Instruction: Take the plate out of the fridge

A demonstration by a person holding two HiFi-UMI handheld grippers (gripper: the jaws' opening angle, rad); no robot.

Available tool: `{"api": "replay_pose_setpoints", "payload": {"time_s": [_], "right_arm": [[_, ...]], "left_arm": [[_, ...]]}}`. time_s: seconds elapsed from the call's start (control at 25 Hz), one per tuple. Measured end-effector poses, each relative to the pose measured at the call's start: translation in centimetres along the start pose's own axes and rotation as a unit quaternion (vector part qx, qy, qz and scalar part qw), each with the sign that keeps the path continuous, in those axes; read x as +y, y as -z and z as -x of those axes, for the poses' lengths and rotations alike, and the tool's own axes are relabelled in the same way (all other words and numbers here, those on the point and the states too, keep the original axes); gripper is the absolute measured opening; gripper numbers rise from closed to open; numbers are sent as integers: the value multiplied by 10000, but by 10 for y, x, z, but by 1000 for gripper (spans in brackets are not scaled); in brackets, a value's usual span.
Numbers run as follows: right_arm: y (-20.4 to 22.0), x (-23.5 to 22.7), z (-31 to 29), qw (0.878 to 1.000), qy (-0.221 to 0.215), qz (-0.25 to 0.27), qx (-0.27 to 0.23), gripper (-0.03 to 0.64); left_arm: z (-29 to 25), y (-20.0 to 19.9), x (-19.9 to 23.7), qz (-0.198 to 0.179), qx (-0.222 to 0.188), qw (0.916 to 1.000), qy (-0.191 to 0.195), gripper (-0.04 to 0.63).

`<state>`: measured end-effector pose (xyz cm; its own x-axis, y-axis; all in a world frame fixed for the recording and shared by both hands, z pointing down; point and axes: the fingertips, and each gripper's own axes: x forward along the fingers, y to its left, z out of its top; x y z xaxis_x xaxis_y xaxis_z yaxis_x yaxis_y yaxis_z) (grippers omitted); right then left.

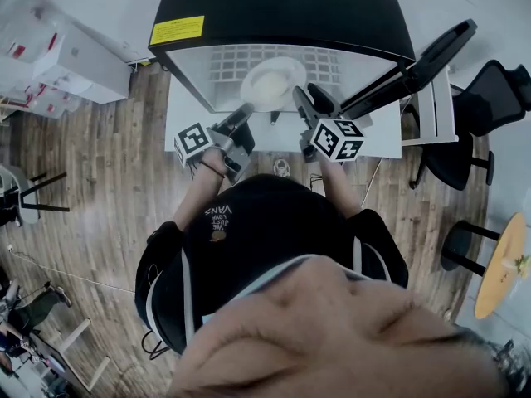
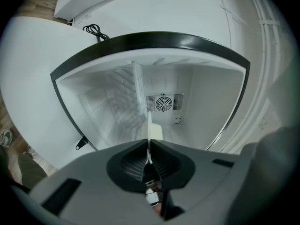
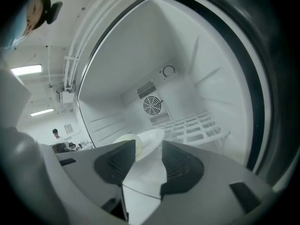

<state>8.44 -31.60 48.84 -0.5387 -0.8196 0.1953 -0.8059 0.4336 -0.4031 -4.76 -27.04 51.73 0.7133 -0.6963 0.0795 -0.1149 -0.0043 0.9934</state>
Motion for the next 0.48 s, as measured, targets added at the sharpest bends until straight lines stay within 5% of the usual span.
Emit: {"api": "replay_pose_setpoints", "payload": {"time_s": [0.48], "right_arm": [[11, 0, -3, 9971, -170, -731, 101, 176]], "left_arm": [[-1, 3, -4, 115, -7, 9999, 101, 31]]}}
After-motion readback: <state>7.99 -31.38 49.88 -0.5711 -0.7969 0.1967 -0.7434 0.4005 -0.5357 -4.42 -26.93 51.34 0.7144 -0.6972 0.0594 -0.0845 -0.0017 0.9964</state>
